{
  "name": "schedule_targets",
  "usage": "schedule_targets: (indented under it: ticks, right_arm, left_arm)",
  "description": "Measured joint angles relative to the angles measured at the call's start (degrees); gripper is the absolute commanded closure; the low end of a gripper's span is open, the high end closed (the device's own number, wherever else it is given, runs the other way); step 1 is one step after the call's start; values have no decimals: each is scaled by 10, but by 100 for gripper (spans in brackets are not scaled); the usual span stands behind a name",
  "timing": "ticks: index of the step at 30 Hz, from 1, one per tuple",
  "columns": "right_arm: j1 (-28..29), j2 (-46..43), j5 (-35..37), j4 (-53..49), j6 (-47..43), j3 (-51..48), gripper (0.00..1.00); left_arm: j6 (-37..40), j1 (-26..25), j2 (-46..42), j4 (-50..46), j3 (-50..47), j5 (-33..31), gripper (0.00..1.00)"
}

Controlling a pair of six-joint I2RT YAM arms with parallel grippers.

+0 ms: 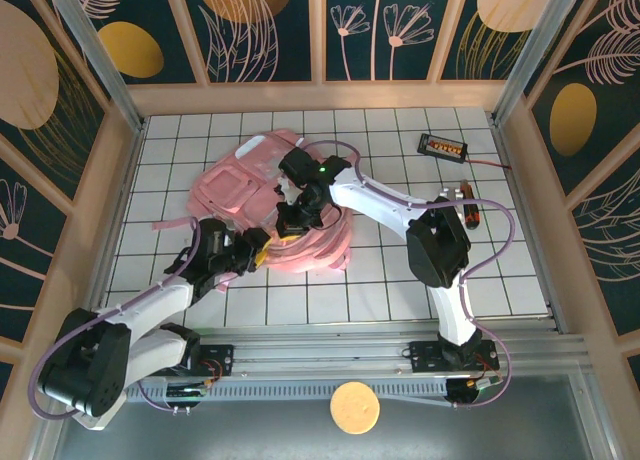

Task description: Pack books, pencil case, and school supplies into a backpack

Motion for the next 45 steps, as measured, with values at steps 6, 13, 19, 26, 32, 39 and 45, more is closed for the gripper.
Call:
schedule_targets:
  ticks: [6,13,19,26,32,39,45]
  right_arm:
    - [0,5,7,-8,-11,0,100]
    - [-3,6,31,-4,-33,-17,100]
    - [3,-7,79,3,-84,-46,100]
    - [-4,-30,136,0,-136,-77,100]
    - [-62,-30,158,-18,-161,-77,100]
    - [-133,-26,196,-38,-180,-50,100]
    - [-142,-14,221,-28,-235,-35,100]
  left_arm:
    - [0,-3,61,48,13,0,100]
    - [26,-5,77,18,44,-7,100]
    - [56,-6,29,-32,47,-21,100]
    - [89,-8,-10,-84,47,-30,100]
    - [103,-8,-31,-102,41,-31,100]
    - [123,-8,-33,-111,40,-28,100]
    - [148,-7,-33,-118,44,-20,100]
